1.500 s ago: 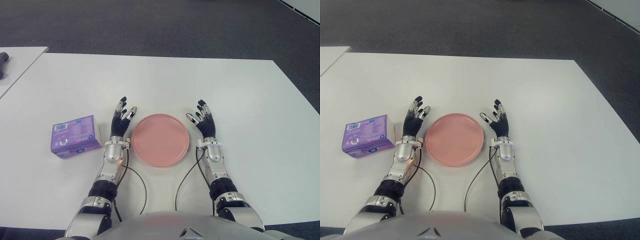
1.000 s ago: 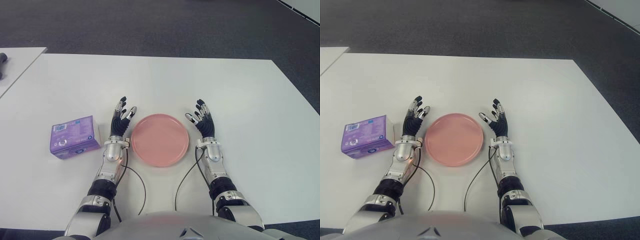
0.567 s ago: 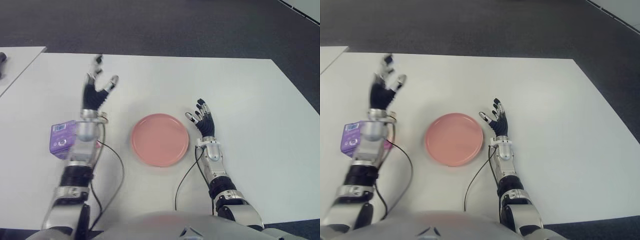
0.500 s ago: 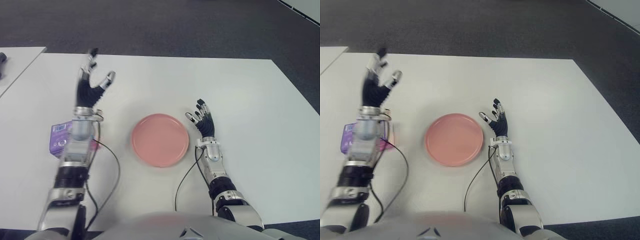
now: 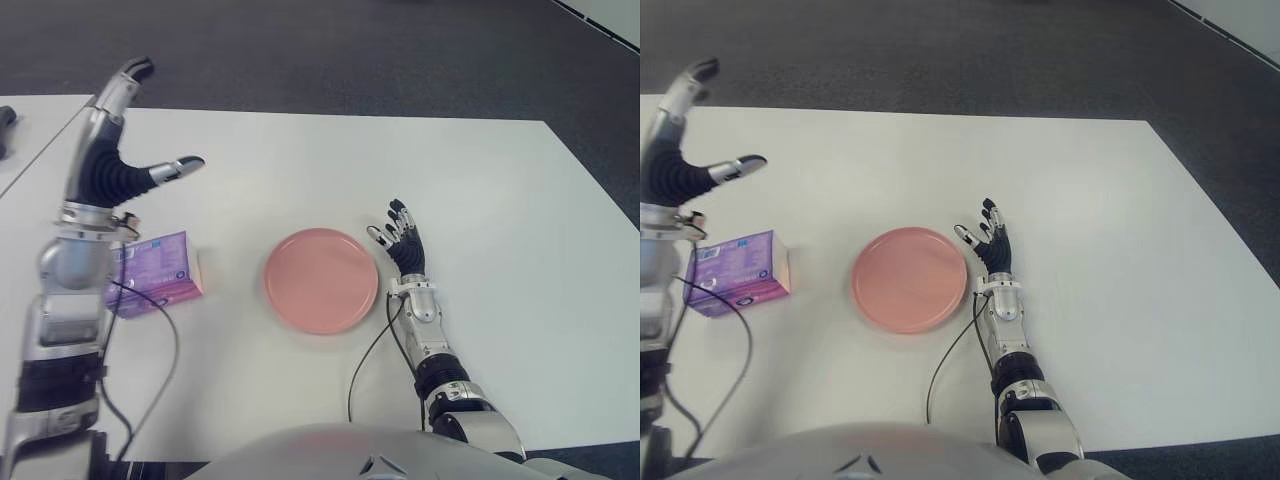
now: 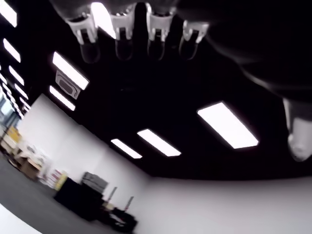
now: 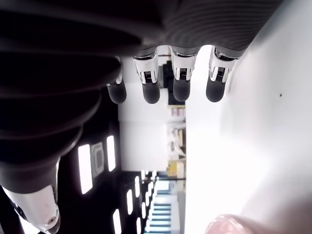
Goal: Put the tissue paper into the plate.
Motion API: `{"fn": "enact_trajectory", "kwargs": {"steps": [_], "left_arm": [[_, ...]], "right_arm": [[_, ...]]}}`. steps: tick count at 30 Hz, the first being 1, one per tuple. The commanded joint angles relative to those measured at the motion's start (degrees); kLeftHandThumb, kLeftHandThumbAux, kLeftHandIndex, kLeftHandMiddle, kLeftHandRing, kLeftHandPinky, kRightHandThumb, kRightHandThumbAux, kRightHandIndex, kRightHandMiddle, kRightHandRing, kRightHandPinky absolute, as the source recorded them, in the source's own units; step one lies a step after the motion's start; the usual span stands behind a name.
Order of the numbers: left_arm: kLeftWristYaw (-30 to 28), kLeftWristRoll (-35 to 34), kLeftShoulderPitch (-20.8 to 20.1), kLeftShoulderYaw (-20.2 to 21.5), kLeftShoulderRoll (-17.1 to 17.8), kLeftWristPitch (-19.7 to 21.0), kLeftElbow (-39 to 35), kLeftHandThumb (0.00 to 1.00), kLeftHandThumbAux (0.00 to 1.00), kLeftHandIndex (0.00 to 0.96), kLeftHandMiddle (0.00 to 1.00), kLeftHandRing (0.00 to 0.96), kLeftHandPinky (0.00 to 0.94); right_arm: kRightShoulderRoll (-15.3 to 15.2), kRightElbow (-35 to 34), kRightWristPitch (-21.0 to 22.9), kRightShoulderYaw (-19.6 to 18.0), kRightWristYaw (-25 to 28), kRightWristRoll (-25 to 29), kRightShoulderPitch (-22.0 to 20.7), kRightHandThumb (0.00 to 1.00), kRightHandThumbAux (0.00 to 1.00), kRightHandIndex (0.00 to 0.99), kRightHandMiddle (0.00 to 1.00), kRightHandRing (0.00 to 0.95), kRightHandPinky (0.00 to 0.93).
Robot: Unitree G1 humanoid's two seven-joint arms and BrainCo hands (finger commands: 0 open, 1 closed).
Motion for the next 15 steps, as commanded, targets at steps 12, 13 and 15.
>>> {"fn": "enact_trajectory", "kwargs": {"steps": [12, 13, 15], "left_arm": [[-12.2, 8.1, 8.9, 7.2, 15.0, 2.3, -4.9, 0.147, 0.314, 0.0, 0.0, 0.0, 0.0], [-12.1, 8.8, 9.4, 7.5, 15.4, 1.8, -5.1, 0.152, 0.31, 0.0, 0.0, 0.0, 0.0], [-12.2, 10.3, 11.0, 8.4, 16.3, 0.5, -5.4, 0.152, 0.306, 0.0, 0.0, 0.0, 0.0]], "right_arm": [[1.2, 2.5, 2.7, 0.9, -0.3, -0.4, 3.0, 0.14, 0.642, 0.0, 0.0, 0.0, 0.02], [1.3, 2.5, 2.7, 0.9, -0.3, -0.4, 3.1, 0.143, 0.646, 0.0, 0.0, 0.0, 0.023], [1.3, 2.5, 2.7, 0.9, -0.1, -0.3, 3.1, 0.147, 0.65, 0.0, 0.0, 0.0, 0.024]]}}
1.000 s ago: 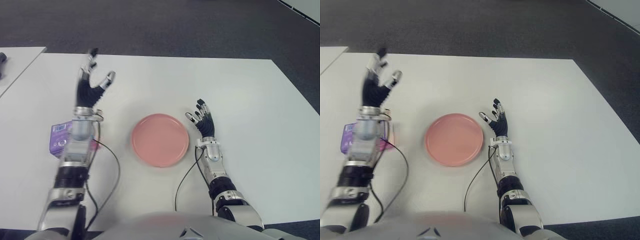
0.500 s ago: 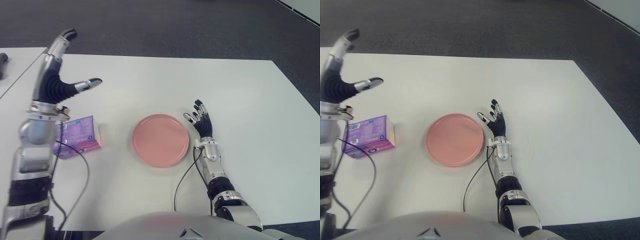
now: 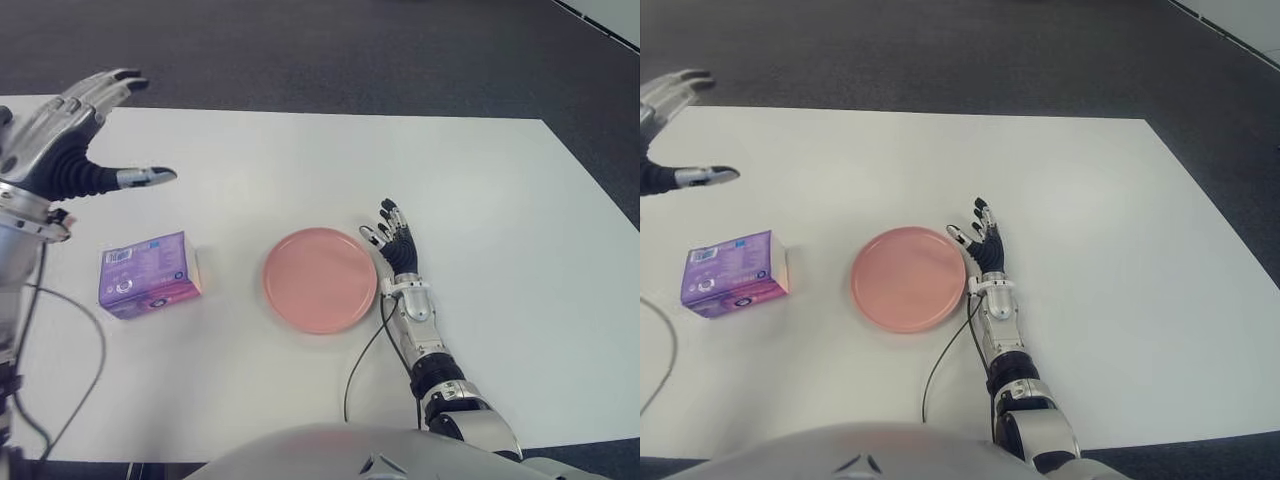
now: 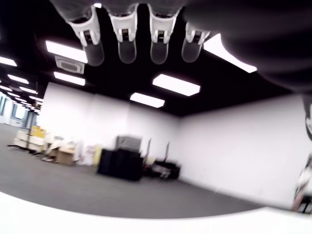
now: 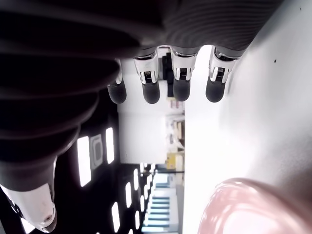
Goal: Put the tissue paper into the plate.
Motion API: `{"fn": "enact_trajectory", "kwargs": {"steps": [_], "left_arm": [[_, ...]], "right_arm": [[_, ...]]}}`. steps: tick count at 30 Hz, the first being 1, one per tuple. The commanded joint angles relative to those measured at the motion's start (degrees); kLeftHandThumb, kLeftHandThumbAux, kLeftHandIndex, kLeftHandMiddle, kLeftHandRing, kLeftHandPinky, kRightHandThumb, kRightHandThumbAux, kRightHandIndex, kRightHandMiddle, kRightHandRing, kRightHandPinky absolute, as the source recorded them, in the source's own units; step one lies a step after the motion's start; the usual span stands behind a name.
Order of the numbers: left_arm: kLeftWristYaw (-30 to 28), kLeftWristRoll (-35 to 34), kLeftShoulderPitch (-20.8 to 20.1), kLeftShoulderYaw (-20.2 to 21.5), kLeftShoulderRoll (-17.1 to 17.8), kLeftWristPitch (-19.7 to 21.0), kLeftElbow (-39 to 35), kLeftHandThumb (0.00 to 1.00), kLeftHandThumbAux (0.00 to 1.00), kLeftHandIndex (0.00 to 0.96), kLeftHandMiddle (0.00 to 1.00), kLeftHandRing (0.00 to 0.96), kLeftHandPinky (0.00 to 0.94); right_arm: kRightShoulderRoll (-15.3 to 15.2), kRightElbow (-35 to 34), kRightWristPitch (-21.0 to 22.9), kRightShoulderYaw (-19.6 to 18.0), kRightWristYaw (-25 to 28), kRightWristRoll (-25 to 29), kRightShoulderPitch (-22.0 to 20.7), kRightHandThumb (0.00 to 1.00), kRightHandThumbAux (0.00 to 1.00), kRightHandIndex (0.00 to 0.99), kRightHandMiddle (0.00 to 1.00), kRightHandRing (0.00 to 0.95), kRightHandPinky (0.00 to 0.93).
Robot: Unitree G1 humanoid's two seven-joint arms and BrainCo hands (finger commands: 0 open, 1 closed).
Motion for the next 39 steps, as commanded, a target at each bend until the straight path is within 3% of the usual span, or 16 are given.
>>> {"fn": "enact_trajectory", "kwargs": {"steps": [1, 8, 13, 18, 26, 32, 39], "left_arm": [[-1.5, 3.3, 4.1, 1.7, 2.0, -2.3, -1.1, 0.151, 0.303, 0.0, 0.0, 0.0, 0.0], [-6.7, 4.9, 11.3, 4.6, 5.3, -4.4, -1.3, 0.109, 0.286, 0.0, 0.0, 0.0, 0.0], [-15.8, 4.2, 15.9, 6.6, 9.2, -3.4, -3.7, 0.086, 0.276, 0.0, 0.0, 0.0, 0.0], [-21.5, 4.7, 18.9, 7.5, 10.7, -2.9, -4.6, 0.067, 0.266, 0.0, 0.0, 0.0, 0.0], [-24.2, 8.5, 20.2, 4.0, 12.5, -3.2, -2.7, 0.051, 0.237, 0.0, 0.0, 0.0, 0.0], [-26.0, 12.7, 18.6, -3.0, 14.5, -2.5, 0.6, 0.047, 0.218, 0.0, 0.0, 0.0, 0.0], [-27.1, 14.5, 16.6, -6.9, 15.3, -1.4, 1.9, 0.053, 0.211, 0.0, 0.0, 0.0, 0.0]], "right_arm": [[0.5, 2.6, 2.5, 0.0, 0.3, 0.4, 3.1, 0.149, 0.652, 0.0, 0.0, 0.0, 0.024], [0.2, 4.5, 2.9, -0.5, 1.2, 1.0, 2.2, 0.145, 0.651, 0.0, 0.0, 0.0, 0.02], [-0.3, 7.4, 0.8, -0.7, 0.6, 0.5, 0.9, 0.14, 0.648, 0.0, 0.0, 0.0, 0.018], [-0.4, 9.1, -0.7, -0.7, 0.7, 0.4, 0.2, 0.135, 0.642, 0.0, 0.0, 0.0, 0.028], [0.0, 9.5, -1.8, -0.4, 0.9, 0.5, -0.1, 0.135, 0.627, 0.0, 0.002, 0.0, 0.039], [0.3, 9.0, -1.3, -0.7, 2.7, 1.9, 0.0, 0.139, 0.626, 0.0, 0.006, 0.004, 0.038], [0.4, 8.8, -0.7, -1.2, 3.4, 2.7, -0.1, 0.139, 0.643, 0.0, 0.011, 0.009, 0.046]]}}
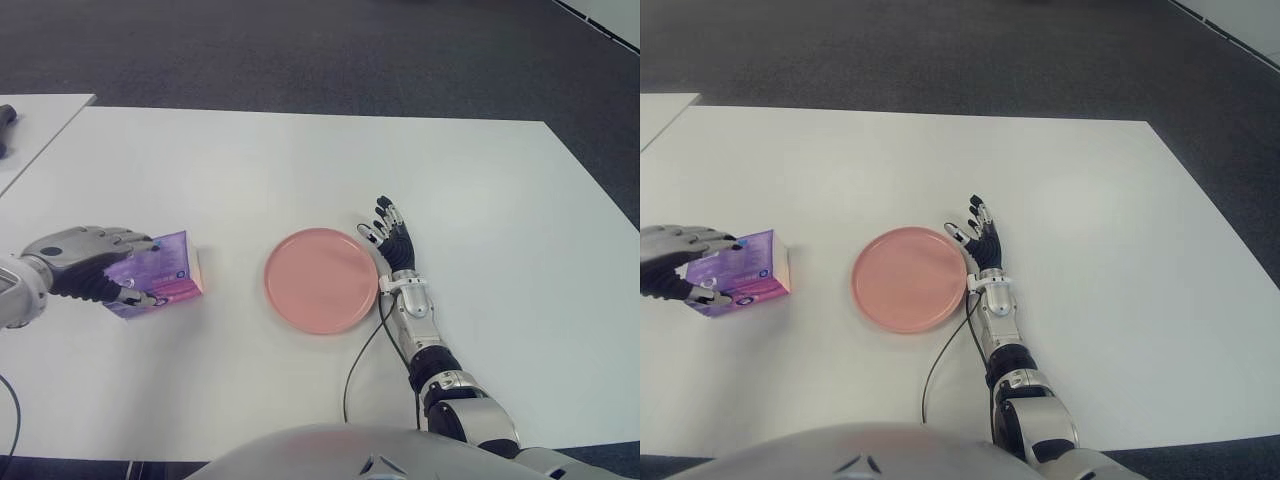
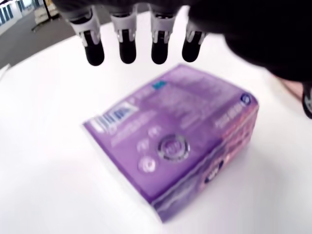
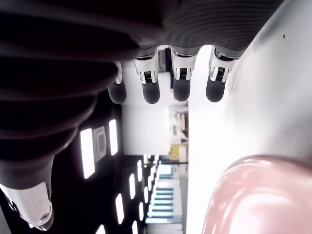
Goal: Put the tissue paper into the plate.
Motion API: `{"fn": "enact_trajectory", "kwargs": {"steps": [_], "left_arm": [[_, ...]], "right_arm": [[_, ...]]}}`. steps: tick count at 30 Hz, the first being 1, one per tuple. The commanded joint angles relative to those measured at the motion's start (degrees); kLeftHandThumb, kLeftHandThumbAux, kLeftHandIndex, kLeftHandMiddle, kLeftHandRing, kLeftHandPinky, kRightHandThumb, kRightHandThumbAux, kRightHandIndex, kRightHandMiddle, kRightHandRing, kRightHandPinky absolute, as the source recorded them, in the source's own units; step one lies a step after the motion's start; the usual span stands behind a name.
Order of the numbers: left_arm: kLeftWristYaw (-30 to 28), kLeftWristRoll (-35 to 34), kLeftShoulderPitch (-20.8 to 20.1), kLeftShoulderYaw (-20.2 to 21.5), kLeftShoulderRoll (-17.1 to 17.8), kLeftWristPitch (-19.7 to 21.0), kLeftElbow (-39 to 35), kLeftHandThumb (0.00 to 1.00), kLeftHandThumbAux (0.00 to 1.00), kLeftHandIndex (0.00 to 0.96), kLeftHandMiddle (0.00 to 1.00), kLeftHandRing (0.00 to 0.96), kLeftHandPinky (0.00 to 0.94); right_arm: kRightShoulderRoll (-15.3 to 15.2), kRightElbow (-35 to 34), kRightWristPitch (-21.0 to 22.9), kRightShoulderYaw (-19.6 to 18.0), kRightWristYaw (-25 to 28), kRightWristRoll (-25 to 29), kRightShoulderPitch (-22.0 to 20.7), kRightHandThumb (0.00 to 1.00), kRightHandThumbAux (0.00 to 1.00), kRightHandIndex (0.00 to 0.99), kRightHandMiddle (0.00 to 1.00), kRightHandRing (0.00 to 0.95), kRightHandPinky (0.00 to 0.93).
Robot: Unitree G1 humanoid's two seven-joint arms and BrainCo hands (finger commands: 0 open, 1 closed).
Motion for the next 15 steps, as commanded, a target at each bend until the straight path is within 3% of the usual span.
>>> {"fn": "enact_trajectory", "kwargs": {"steps": [1, 15], "left_arm": [[-1.3, 1.6, -1.9, -2.9, 1.3, 0.9, 1.1, 0.054, 0.211, 0.0, 0.0, 0.0, 0.0], [1.1, 7.7, -5.7, -8.8, 1.3, 3.0, 3.1, 0.042, 0.198, 0.0, 0.0, 0.0, 0.0]], "right_arm": [[0.4, 2.6, 3.1, -0.6, 0.5, 0.8, 3.4, 0.139, 0.646, 0.0, 0.011, 0.009, 0.047], [-0.3, 4.6, 2.0, -1.2, 0.0, 0.3, 2.9, 0.128, 0.66, 0.008, 0.009, 0.009, 0.05]]}}
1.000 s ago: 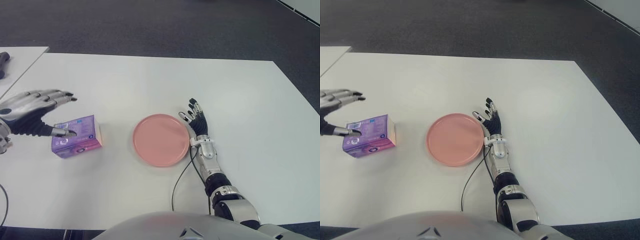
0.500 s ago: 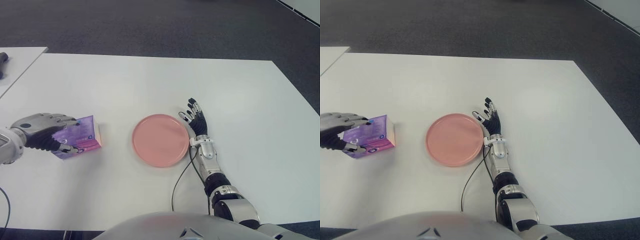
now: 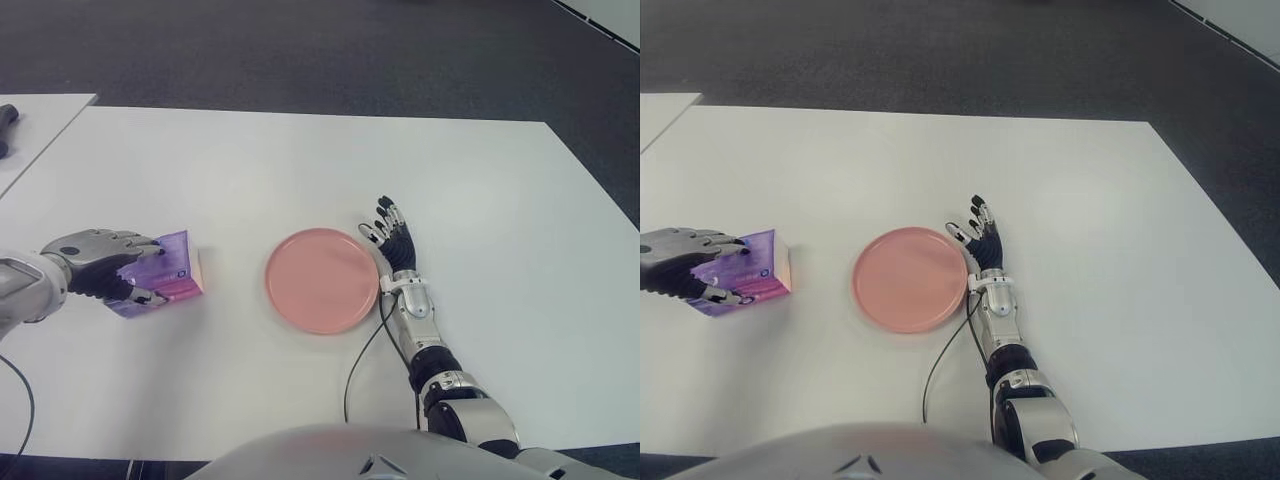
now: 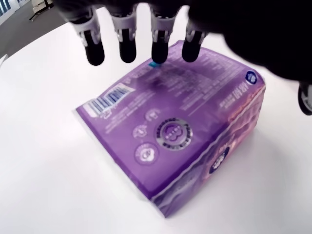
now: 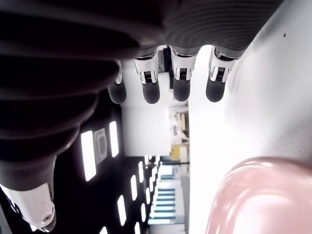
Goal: Put the tissue paper into the plate.
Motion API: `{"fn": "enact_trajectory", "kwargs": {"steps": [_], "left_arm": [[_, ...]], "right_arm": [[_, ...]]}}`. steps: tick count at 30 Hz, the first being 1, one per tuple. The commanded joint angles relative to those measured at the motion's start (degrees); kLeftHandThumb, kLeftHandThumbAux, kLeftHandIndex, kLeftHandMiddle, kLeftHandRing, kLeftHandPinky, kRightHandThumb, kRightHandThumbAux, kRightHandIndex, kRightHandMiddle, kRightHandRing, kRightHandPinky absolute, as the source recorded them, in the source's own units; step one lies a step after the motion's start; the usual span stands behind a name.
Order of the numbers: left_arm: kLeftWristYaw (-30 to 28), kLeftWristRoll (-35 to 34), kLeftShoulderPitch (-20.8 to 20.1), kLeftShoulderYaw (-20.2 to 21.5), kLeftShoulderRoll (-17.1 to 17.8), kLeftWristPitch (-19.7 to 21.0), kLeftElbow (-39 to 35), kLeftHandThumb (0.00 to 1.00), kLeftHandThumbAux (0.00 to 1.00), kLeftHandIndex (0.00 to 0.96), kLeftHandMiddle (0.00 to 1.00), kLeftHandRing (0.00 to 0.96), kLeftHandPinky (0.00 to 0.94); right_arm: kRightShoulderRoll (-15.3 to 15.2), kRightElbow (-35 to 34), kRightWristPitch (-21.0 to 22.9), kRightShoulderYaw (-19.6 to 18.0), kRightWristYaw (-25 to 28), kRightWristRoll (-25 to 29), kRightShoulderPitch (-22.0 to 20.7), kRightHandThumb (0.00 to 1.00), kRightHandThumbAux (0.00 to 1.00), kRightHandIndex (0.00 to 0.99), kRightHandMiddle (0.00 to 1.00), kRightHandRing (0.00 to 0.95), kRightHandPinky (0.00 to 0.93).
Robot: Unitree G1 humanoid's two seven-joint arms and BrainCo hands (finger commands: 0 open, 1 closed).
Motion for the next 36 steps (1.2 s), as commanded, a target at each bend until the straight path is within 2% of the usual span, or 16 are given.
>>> {"fn": "enact_trajectory", "kwargs": {"steps": [1, 15, 21, 36], "left_arm": [[2.0, 4.1, -1.6, -2.7, 0.4, 0.6, 1.7, 0.04, 0.199, 0.0, 0.0, 0.0, 0.0], [7.7, 9.7, -3.6, -5.1, 0.3, 1.1, 4.1, 0.035, 0.213, 0.0, 0.0, 0.0, 0.0], [13.9, 13.0, -4.3, -6.0, 0.0, 0.6, 5.9, 0.043, 0.216, 0.0, 0.0, 0.0, 0.0], [21.8, 16.1, -4.2, -7.1, -0.5, 1.7, 7.2, 0.06, 0.226, 0.0, 0.0, 0.0, 0.0]], "right_arm": [[-0.3, 4.9, 2.0, -0.6, 0.1, 0.2, 2.8, 0.125, 0.659, 0.01, 0.01, 0.01, 0.049], [-0.2, 5.4, 1.2, -0.9, 0.5, 0.3, 2.6, 0.11, 0.675, 0.017, 0.018, 0.016, 0.06], [-0.3, 5.6, 1.1, -1.0, 0.6, 0.3, 2.5, 0.117, 0.674, 0.017, 0.019, 0.018, 0.06], [-0.4, 5.8, 1.0, -1.1, 0.7, 0.4, 2.3, 0.118, 0.674, 0.017, 0.019, 0.018, 0.06]]}}
